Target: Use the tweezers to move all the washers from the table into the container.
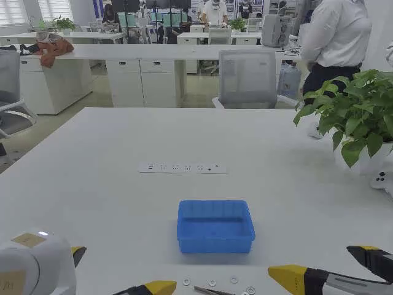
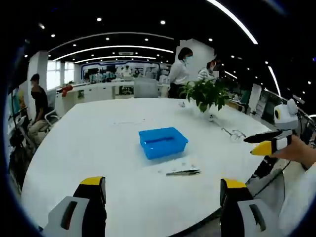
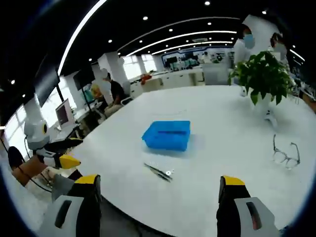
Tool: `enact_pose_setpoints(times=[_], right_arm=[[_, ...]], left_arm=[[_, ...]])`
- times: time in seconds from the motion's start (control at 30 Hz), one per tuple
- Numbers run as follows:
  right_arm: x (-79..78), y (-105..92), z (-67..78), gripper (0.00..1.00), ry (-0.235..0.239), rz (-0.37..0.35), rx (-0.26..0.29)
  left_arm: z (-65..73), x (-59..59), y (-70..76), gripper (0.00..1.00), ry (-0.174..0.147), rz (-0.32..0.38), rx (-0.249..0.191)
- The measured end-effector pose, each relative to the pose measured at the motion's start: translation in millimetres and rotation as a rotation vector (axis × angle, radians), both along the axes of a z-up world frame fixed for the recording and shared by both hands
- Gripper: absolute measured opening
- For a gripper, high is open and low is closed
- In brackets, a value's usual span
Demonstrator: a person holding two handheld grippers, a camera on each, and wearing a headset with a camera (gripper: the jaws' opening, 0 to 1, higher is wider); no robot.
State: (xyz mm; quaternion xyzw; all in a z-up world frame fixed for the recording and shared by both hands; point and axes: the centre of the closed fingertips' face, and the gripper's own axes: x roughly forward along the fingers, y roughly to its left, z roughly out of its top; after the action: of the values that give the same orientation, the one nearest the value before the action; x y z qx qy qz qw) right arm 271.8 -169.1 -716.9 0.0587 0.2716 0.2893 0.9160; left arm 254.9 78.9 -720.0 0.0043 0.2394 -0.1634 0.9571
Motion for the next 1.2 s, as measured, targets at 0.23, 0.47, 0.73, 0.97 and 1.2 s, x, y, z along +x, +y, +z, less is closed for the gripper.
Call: enact_pose_setpoints(times=[0.23,0.47,0.73,0.97,1.2], right_arm=[[0.9,-4.0,-8.1,0.99,-0.007,0.016,-0.084],[4.1,-2.1,-1.8,0.99,-0.004,0.004,-0.018],[4.0,0.7,-1.0,0.99,0.0,0.005,-0.005],[2.8,2.9,-6.0,0.99,-0.007,0.007,-0.039],[-0.4,3.9,-10.7,0.99,0.02,0.001,-0.017]], left_arm=[[-0.7,-1.5,0.1,0.99,0.0,0.001,0.011],[-4.2,-3.7,-0.3,0.98,0.018,-0.01,0.015],[-6.7,-4.7,-4.9,0.97,0.026,-0.021,0.006],[-7.0,-4.4,-15.4,0.95,0.031,-0.048,0.01],[-14.9,-1.8,-25.9,0.94,0.037,-0.094,0.05]])
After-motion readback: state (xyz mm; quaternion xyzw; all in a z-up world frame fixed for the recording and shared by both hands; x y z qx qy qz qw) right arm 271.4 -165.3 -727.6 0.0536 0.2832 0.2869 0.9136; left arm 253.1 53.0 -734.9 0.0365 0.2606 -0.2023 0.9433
